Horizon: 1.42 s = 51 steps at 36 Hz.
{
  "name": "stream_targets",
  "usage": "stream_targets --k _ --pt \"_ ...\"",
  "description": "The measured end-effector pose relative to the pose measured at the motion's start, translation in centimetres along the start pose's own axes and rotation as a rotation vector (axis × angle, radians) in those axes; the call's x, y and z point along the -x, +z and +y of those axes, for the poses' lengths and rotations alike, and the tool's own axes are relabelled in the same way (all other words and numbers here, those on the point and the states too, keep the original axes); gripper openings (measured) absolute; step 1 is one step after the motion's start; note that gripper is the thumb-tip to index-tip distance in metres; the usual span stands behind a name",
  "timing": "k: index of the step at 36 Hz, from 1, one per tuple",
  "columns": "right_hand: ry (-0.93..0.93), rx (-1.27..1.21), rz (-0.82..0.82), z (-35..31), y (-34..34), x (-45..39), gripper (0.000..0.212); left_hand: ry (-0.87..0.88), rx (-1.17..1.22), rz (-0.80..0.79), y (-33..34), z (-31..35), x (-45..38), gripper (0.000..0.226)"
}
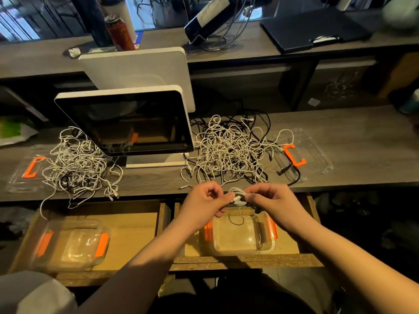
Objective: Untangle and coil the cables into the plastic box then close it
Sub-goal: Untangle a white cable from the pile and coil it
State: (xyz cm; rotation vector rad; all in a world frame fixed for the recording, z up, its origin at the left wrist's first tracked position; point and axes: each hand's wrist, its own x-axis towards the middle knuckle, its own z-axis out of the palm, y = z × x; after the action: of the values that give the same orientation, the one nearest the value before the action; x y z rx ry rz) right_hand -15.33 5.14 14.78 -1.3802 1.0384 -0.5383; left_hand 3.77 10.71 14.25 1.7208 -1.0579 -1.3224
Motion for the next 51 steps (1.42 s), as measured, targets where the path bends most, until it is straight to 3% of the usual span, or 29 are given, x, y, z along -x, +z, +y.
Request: stream_targets --k 4,8,11,22,30,35,41,47,49,51 --pt "-0.005 -0.030 0.083 1.0 0.5 0.1 0.017 0.074 -0.191 0.036 1.1 -0.3 0.2 0.031" --pt "-0.004 -0.074 0.063 1.9 1.1 0.2 0.014 0.079 -0.055 -0.064 1.4 -0.8 -0.4 0.031" --pt "0.005 -0.099 0.116 3.0 1.1 -0.1 0.020 0.047 0.061 0.024 1.4 -2.0 -0.8 0.021" --pt "0.195 -0.028 0.083 9.1 1.0 -1.9 0.015 -0.229 0.136 0.027 4.5 -9.5 -4.0 0.018" --pt "0.540 -0.155 0.084 15.3 1.4 -4.4 0.005 -0.455 0.172 0.092 7.2 -14.4 -6.5 0.025" --pt "0.680 -0.031 0.125 19.2 1.3 -5.7 0.041 -0.602 0.258 0.146 8.1 -16.3 -7.5 0.023" --pt "0.724 0.185 0.079 21.5 1.5 -6.9 0.051 -0.745 0.353 0.203 8.6 -15.9 -8.4 0.026" --pt "0.693 0.447 -0.147 20.0 1.0 -8.9 0.046 -0.733 0.190 0.381 8.2 -16.9 -10.1 0.023" --pt "0.658 0.467 -0.176 19.9 0.9 -9.7 0.041 -0.646 0.014 0.387 7.9 -16.3 -10.3 0.016" --pt "0.585 0.524 -0.188 19.7 1.0 -10.5 0.035 -0.531 -0.209 0.424 7.6 -15.6 -10.2 0.026"
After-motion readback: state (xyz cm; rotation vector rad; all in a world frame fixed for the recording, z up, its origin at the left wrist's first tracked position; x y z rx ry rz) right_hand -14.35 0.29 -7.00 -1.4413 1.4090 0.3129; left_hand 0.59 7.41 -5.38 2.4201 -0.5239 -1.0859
